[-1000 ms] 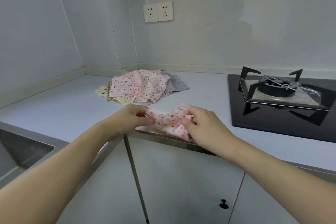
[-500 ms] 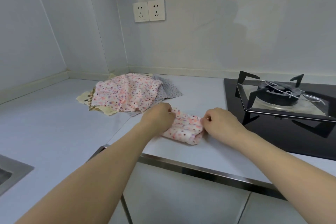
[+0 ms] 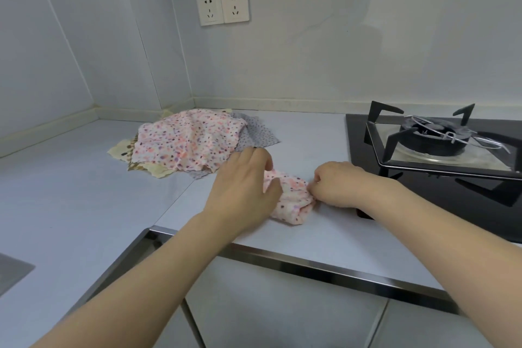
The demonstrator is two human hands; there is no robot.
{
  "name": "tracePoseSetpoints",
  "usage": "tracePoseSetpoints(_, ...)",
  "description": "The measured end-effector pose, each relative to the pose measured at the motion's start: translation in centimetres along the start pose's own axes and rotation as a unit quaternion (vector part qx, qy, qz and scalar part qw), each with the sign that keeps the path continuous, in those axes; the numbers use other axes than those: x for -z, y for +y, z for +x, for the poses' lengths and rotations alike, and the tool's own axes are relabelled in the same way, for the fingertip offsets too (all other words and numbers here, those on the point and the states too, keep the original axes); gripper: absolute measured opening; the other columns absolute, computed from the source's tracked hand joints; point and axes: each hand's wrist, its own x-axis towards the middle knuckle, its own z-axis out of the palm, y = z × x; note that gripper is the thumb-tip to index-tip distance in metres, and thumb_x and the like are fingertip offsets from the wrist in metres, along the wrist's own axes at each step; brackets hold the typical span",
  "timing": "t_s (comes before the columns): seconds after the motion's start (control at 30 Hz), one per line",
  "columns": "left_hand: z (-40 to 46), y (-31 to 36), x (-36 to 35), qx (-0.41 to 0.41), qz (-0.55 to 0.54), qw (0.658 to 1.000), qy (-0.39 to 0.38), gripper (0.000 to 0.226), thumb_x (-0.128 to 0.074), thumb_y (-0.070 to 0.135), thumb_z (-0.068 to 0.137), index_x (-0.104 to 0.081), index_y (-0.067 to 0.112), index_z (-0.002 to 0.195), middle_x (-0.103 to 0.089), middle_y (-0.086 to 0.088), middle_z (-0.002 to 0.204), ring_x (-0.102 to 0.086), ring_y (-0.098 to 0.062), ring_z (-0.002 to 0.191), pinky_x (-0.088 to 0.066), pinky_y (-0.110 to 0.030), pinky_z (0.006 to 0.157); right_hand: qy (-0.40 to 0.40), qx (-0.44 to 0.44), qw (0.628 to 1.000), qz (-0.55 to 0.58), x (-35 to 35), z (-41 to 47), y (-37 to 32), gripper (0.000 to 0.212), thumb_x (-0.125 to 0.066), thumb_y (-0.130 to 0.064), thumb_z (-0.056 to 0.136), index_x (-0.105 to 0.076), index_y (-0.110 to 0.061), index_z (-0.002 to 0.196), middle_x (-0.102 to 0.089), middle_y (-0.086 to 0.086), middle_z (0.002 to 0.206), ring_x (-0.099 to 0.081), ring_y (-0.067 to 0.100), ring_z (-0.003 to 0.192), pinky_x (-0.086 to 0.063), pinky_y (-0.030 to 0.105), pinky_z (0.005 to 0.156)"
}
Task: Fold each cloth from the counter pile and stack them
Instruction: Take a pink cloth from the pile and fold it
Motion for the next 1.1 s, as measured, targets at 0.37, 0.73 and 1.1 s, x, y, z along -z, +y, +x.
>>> tracePoseSetpoints(0.37,-3.5,4.8,-0.6,0.050,0.173,0.980,-0.083,0.022,-0.049,0.029,0.084,-0.050,0.015,0.101,-0.054,-0.004,0.108,-0.050,-0.027,0.102,-0.032,-0.034,0.072,0.008,-0.005,0.995,-0.097,0.4,-3.5,-0.2,0.041,-0.037,-0.039,0.091,-0.057,-0.019,0.121,-0.040,0.009,0.132,-0.030,0.032,0.123,-0.022,0.047,0.100)
tracePoseSetpoints(0.73,-4.1,5.4,-0.3,0.184,0.002,0.962,-0.202,0.071,-0.025,0.032,0.060,-0.037,0.005,0.125,-0.034,-0.010,0.134,-0.029,-0.029,0.129,-0.027,-0.036,0.108,0.015,-0.038,0.998,-0.047,0.0,-4.1,-0.3,0.046,-0.042,-0.051,0.092,-0.049,-0.020,0.126,-0.041,0.004,0.133,-0.035,0.028,0.126,-0.022,0.049,0.103)
tracePoseSetpoints(1.1,-4.4,1.4,1.7,0.104,-0.048,0.967,-0.228,0.017,-0.048,0.043,0.095,-0.050,0.037,0.111,-0.040,0.010,0.138,-0.032,-0.016,0.130,-0.024,-0.031,0.106,-0.018,-0.042,0.999,0.024,-0.5,-3.7,0.6,0.050,-0.043,-0.053,0.094,-0.058,-0.015,0.122,-0.034,0.006,0.133,-0.031,0.027,0.123,-0.024,0.047,0.101)
